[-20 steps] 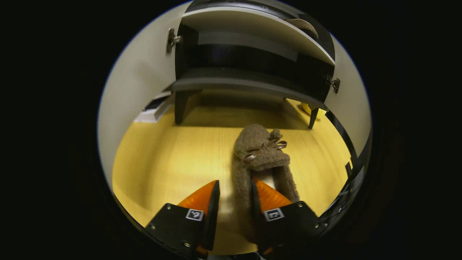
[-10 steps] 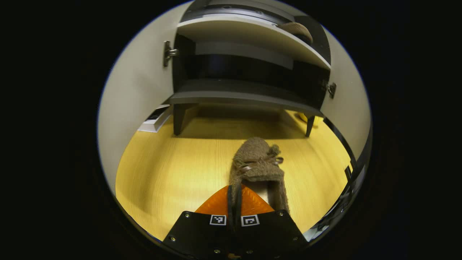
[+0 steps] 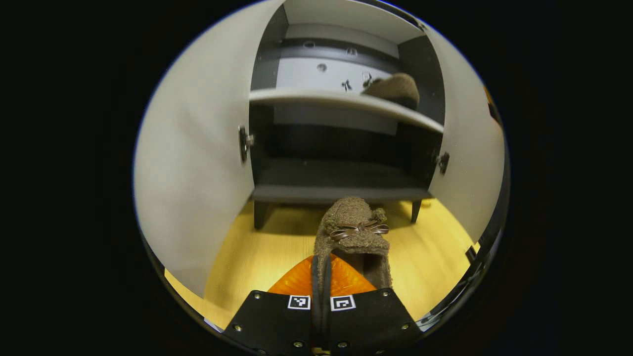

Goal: Grab one shoe with the right hand and put it into the shoe cabinet, grab the other shoe with the left hand and put it into the shoe cabinet; then close the right door with the right hand and the left door with the left hand.

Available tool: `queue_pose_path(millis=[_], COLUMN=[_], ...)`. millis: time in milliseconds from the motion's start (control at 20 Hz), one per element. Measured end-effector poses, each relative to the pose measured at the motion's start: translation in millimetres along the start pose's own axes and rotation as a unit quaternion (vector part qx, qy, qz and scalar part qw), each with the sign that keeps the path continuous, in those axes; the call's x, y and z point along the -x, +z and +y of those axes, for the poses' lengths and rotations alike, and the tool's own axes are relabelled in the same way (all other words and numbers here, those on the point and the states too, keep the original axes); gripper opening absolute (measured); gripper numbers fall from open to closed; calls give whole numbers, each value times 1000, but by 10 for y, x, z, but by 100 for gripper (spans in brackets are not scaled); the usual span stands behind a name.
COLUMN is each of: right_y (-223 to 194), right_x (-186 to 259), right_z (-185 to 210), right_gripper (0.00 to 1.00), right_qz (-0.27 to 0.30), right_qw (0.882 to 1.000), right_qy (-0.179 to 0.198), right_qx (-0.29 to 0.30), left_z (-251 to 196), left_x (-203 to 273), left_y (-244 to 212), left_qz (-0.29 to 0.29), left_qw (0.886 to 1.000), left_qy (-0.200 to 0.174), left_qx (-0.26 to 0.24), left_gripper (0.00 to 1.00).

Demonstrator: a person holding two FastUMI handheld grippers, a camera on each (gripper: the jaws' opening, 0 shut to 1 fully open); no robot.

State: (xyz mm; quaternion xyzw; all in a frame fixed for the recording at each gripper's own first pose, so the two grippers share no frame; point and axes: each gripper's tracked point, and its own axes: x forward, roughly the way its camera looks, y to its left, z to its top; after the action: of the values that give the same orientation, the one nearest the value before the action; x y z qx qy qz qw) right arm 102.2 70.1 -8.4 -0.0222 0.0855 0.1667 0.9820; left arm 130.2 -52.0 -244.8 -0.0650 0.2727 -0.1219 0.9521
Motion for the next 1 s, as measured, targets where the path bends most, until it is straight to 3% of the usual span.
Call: queue_pose_path(millis=[100, 550, 1000], right_y=[4, -20, -175], right_x=[31, 98, 37], right_z=[29, 60, 146], right_gripper=[96, 99, 96], right_qz=[-2, -2, 16], right_qw=[1000, 1000, 1000], right_qy=[3, 3, 19], right_qx=[2, -13, -15], left_z=[-26, -166, -169], left_x=[94, 379, 36], left_y=[289, 1557, 2633], left_qz=[-26, -137, -209], left_qw=[1000, 990, 976], left_qy=[-2, -19, -10], left_qx=[8, 30, 51], left_gripper=[0, 0, 3])
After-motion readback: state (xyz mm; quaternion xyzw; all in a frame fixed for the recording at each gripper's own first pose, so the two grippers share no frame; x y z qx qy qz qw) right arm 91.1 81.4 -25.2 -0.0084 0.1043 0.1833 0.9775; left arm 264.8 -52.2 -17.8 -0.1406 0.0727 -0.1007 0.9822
